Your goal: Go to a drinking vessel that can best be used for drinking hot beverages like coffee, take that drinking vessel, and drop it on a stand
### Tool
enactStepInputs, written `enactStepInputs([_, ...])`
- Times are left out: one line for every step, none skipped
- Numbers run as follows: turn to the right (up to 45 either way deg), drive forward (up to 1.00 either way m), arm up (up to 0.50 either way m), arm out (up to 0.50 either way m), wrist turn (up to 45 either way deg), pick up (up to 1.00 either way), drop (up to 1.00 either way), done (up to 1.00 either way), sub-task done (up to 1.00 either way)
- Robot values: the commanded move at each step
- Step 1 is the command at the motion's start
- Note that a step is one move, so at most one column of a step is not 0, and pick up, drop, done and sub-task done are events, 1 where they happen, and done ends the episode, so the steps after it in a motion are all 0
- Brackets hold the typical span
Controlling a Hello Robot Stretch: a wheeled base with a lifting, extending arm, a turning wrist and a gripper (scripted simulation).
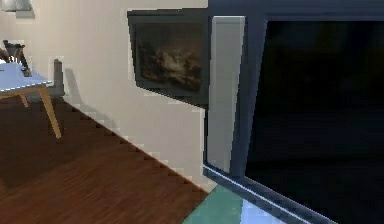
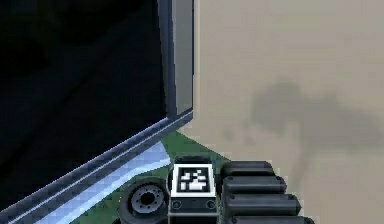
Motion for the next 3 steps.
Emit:
enactStepInputs([-18.0,0.0,0.0,0.0,0.0,0.0,0.0,0.0,0.0])
enactStepInputs([-3.0,0.0,0.0,0.0,0.0,0.0,0.0,0.0,0.0])
enactStepInputs([-18.0,0.0,0.0,0.0,0.0,0.0,0.0,0.0,0.0])
